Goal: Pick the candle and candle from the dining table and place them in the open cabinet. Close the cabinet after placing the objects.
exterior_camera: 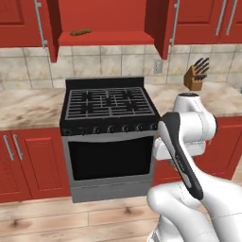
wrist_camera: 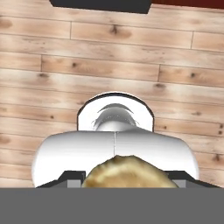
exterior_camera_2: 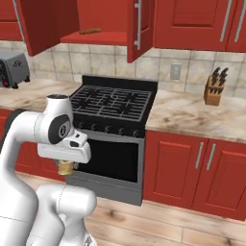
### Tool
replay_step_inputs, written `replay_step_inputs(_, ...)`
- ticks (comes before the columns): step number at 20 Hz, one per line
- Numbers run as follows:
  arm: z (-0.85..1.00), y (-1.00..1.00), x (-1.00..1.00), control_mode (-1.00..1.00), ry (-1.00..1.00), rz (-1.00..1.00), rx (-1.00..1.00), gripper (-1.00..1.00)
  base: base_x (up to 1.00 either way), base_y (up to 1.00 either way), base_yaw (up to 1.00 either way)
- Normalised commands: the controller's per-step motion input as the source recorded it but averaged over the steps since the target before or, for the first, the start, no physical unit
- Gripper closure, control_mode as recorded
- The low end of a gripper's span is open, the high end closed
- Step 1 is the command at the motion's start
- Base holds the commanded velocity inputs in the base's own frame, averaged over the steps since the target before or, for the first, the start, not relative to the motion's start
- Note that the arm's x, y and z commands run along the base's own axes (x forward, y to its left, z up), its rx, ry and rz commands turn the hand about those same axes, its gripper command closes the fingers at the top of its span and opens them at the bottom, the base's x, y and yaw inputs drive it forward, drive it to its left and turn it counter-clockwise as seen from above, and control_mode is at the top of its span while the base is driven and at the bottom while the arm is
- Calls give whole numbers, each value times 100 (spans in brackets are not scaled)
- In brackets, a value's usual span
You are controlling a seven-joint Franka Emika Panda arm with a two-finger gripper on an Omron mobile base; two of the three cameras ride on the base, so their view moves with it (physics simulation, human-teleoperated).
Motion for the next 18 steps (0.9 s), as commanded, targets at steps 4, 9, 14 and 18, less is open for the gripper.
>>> replay_step_inputs(4,0,0,0,100,0,0,0,100,29,63,-7)
replay_step_inputs(9,0,0,0,100,0,0,0,100,58,48,-4)
replay_step_inputs(14,0,0,0,100,0,0,0,100,91,17,-1)
replay_step_inputs(18,0,0,0,100,0,0,0,100,92,0,0)
